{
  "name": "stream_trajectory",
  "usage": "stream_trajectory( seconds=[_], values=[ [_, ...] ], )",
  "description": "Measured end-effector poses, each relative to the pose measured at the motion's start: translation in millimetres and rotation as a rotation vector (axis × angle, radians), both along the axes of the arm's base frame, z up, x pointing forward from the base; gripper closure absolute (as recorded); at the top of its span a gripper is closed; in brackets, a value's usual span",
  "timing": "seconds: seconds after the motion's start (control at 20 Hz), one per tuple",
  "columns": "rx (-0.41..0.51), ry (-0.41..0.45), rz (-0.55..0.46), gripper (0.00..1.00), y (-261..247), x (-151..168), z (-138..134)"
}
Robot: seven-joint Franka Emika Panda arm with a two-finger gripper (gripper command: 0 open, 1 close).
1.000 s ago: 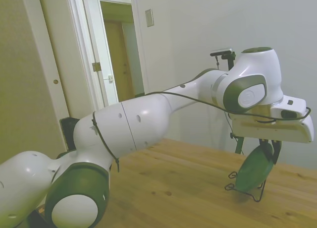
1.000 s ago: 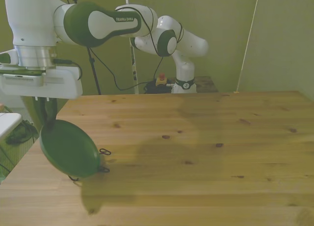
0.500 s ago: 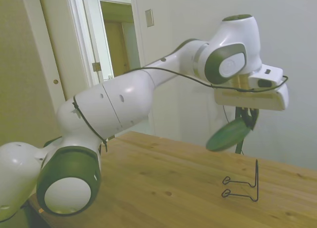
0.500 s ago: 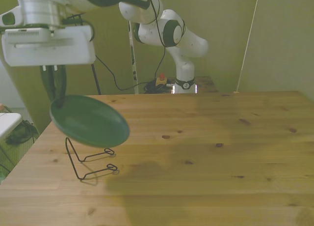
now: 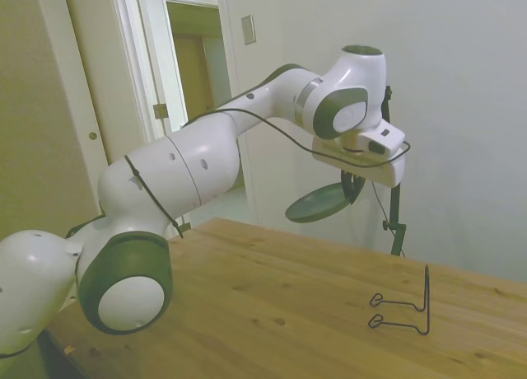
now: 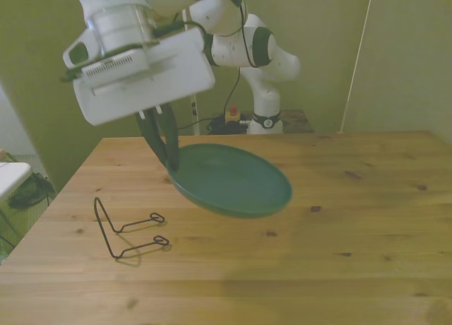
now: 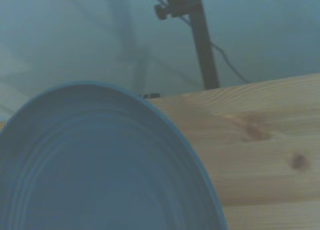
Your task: Unload the plate
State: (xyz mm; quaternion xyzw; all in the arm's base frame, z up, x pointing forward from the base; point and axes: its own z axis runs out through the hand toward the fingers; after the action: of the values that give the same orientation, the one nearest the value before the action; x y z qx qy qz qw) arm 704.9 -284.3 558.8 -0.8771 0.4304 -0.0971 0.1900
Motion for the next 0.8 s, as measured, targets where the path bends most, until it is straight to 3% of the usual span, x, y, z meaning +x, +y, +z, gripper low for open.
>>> stream_trajectory(
  seconds=[0.35,0.8],
  values=[
    [0.072,0.121,0.022,1.00,21,33,-100],
    [0.080,0.222,-0.001,1.00,5,36,-177]
  ],
)
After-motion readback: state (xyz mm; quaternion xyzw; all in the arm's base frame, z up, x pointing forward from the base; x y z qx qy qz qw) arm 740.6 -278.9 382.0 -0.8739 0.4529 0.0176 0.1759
